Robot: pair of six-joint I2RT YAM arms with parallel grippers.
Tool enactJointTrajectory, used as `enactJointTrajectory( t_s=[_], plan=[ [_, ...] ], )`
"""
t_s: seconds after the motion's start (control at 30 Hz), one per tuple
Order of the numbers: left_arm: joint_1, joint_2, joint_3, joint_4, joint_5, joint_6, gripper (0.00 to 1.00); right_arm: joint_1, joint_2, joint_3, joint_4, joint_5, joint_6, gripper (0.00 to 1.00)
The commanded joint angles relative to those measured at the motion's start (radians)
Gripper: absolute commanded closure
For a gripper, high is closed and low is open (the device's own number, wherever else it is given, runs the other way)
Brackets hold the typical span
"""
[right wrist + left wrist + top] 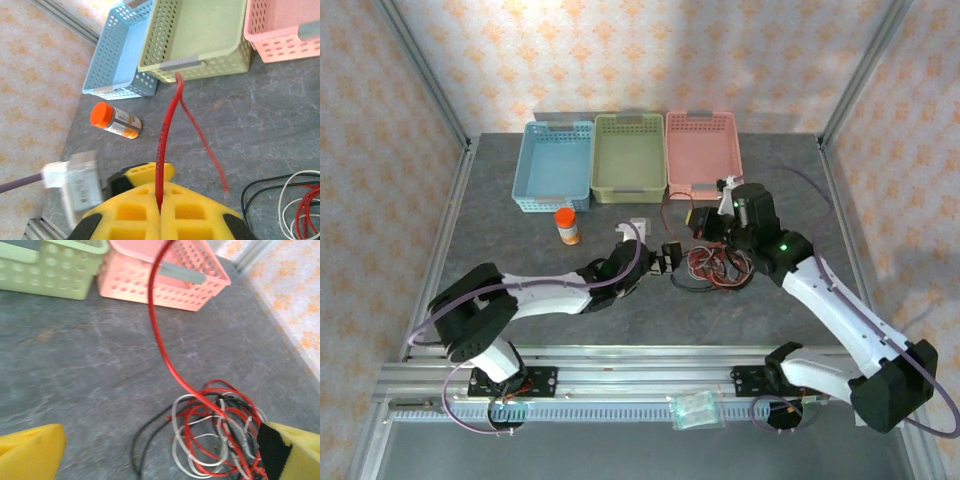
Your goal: Untangle the cables
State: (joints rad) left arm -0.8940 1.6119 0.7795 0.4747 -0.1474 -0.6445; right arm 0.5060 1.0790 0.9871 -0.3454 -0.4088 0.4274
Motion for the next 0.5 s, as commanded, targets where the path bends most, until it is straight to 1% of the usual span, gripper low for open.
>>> enactJointTrajectory(
  t_s=[0.0, 0.2, 0.43, 0.47],
  plan=[
    [0.002, 0.059, 0.071, 0.056, 0.080, 0.027, 0.01, 0.005, -0.039, 0.058, -0.023, -0.005, -0.019, 1.00],
    [-0.021, 0.178, 0.171, 0.065, 0.139, 0.032, 0.01, 0.005, -0.063, 0.119, -0.037, 0.012, -0.012, 1.00],
    [-0.055, 0.289, 0.243, 0.068, 0.167, 0.028, 0.01, 0.004, -0.076, 0.198, -0.051, 0.057, -0.024, 1.00],
    [-0.058, 0.323, 0.249, 0.068, 0.169, 0.029, 0.01, 0.004, -0.074, 0.210, -0.054, 0.063, -0.026, 1.00]
  ],
)
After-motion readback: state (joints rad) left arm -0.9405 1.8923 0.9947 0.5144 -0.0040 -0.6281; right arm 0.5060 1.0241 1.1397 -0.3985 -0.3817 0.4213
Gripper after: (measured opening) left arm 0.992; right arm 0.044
